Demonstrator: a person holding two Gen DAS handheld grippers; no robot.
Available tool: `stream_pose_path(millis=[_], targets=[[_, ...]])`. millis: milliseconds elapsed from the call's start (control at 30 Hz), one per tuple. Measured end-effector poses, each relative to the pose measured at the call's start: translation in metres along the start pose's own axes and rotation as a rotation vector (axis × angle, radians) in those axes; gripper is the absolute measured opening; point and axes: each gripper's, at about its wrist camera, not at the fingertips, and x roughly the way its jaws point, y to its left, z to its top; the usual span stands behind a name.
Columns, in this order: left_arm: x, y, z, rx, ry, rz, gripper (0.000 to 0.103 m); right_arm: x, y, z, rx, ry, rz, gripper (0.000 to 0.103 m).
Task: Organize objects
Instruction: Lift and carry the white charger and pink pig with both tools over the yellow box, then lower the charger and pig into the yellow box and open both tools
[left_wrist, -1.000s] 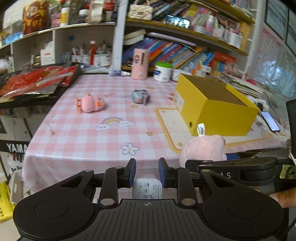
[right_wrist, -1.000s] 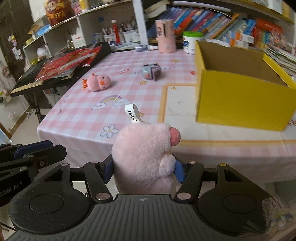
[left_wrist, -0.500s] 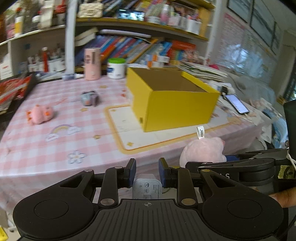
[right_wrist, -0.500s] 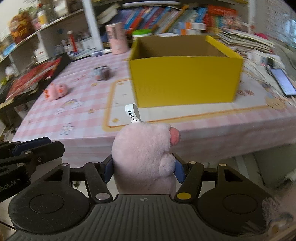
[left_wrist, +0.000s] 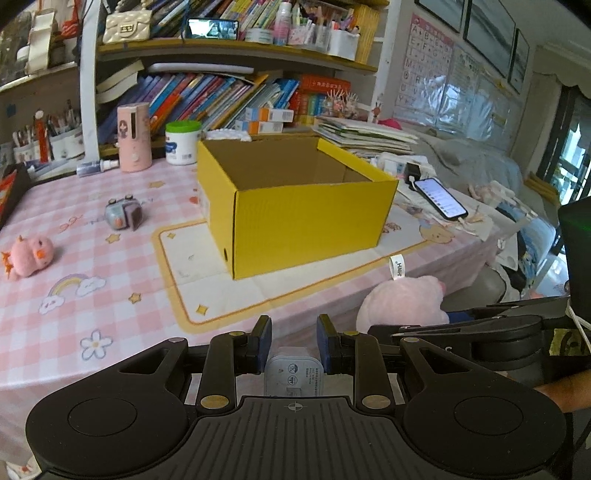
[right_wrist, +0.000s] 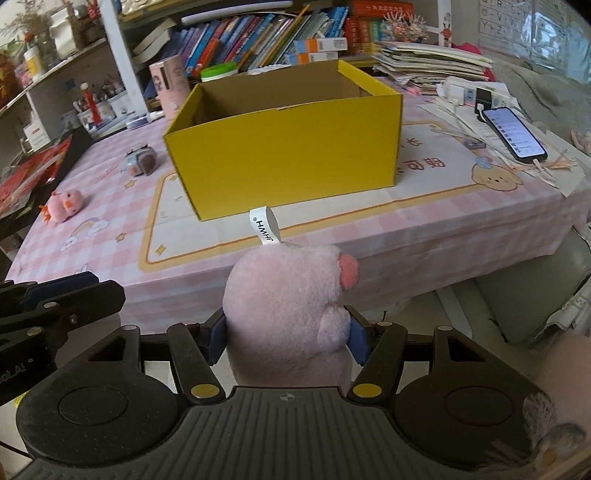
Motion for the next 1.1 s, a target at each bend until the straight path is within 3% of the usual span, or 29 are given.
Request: stream_pose_path(millis=[300, 733, 1100], targets=[[0.012, -0.01, 0.032, 0.041, -0.062, 0.005, 0.025, 0.002, -0.017, 0.031, 0.028, -0.052, 0.016, 0.06], [0.041, -0.015, 0.105, 0.064, -0.216, 0.025, 0.025, -0.009, -0.045, 0.127, 0.032, -0.275, 0.053, 0.06], [0.097, -0.014, 0.136, 0.021, -0.207, 0.078, 0.025, 0.031, -0.059, 0.189, -0.064, -0.293, 0.098, 0.06]])
